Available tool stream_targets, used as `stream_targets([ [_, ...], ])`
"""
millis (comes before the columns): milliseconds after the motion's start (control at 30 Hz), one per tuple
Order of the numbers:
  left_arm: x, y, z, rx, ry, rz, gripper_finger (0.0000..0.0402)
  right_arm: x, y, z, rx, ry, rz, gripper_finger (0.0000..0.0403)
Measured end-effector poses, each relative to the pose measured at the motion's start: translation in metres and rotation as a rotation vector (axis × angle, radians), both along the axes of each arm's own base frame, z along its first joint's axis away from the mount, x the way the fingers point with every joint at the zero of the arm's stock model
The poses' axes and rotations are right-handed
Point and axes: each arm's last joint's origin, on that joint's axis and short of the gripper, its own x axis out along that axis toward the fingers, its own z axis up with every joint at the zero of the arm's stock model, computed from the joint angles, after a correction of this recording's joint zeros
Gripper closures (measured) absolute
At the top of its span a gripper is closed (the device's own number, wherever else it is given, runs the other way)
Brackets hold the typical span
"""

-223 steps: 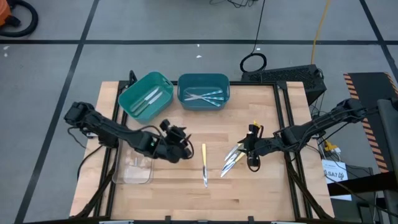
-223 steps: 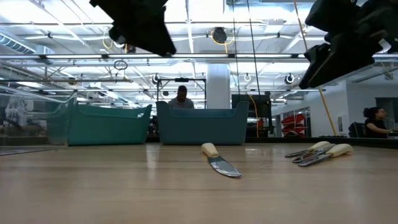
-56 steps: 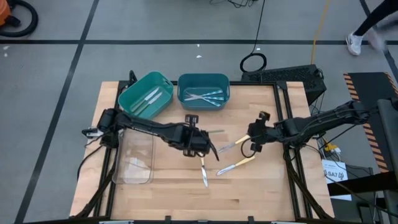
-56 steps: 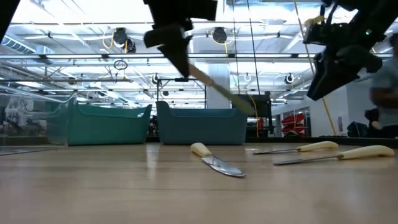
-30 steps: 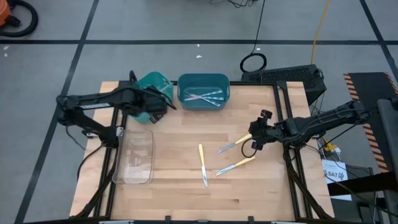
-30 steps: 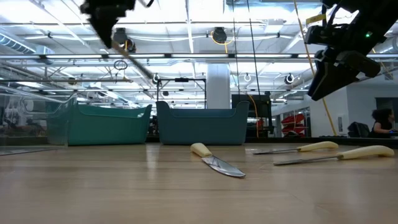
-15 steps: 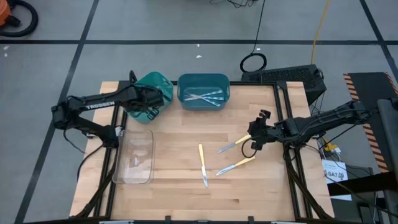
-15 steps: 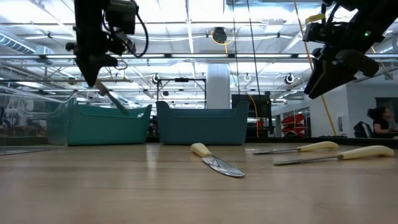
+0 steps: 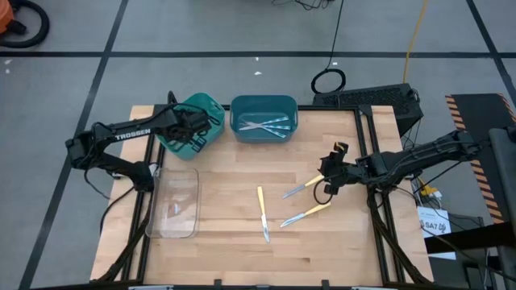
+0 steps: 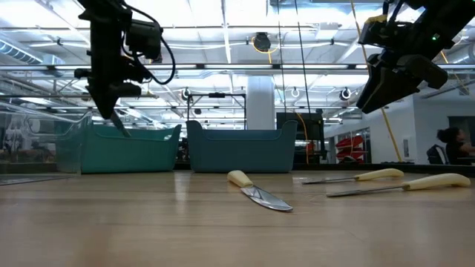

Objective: Sort silverware by color (type)
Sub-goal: Put the green table knife into the green bin, then put the top right yellow table knife into the transparent bin

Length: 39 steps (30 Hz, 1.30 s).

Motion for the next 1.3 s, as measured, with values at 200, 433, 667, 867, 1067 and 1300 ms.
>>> stream_targets([
  [200,0.001,0.001,-0.003,-0.007,-0.013,0.047,0.0346,0.0,0.0,0.0,0.0,-0.002,0.0,0.0225],
  [433,0.006,0.002,0.005,0.017,-0.068,0.079,0.0303,0.0,0.0,0.0,0.005,-0.003,-0.002,0.0225],
  [667,0.037,-0.016,0.037,0.092,-0.266,-0.035,0.03,0.0,0.0,0.0,0.011,-0.002,0.0,0.0225],
  [867,0.072,-0.057,0.048,0.184,-0.472,-0.27,0.03,0.001,0.003,-0.002,0.095,0.018,0.07,0.0225],
  [1067,0.095,-0.102,0.048,0.277,-0.611,-0.392,0.03,-0.002,0.005,-0.024,0.124,0.034,0.147,0.0225],
  [1300,0.119,-0.137,0.023,0.257,-0.611,-0.483,0.03,-0.002,-0.004,-0.033,0.234,0.064,0.198,0.0199],
])
